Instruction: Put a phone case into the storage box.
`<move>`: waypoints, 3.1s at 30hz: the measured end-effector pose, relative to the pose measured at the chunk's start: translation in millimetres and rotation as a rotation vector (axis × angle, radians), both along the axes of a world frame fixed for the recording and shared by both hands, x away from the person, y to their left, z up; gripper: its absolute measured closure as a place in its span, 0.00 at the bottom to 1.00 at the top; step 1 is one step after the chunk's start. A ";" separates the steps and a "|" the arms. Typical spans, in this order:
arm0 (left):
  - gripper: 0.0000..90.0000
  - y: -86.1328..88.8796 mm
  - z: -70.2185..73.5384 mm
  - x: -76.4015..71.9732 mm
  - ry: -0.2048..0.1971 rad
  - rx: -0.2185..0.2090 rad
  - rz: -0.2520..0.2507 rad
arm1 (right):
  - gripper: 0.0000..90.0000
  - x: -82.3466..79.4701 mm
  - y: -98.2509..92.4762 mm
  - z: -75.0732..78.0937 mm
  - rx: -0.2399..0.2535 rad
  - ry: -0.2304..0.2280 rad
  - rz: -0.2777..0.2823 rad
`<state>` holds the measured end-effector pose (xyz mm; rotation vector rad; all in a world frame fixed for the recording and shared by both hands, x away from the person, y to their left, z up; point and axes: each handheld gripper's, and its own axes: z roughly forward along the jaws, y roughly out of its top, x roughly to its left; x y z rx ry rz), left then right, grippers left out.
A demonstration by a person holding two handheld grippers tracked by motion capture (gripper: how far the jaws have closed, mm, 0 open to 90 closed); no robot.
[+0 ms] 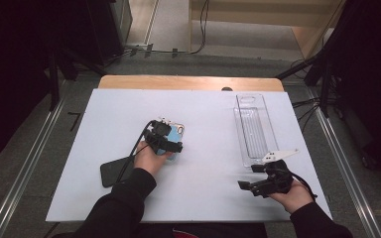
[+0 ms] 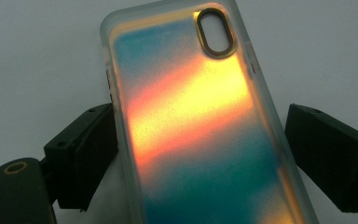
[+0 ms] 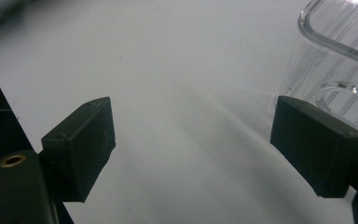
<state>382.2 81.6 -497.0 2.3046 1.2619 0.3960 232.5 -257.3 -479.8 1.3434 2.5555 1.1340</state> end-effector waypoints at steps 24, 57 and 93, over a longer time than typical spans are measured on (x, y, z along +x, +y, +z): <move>0.18 1.8 7.7 3.3 0.074 -0.046 0.073 | 0.13 0.2 -0.7 0.1 -0.001 -0.004 0.003; 0.18 26.7 60.6 -5.2 0.098 -0.279 -0.023 | 0.13 0.0 -0.6 1.5 0.010 -0.003 -0.010; 0.18 17.9 61.0 -75.8 0.055 -0.412 -0.180 | 0.13 7.3 45.0 39.0 0.115 -0.039 -0.032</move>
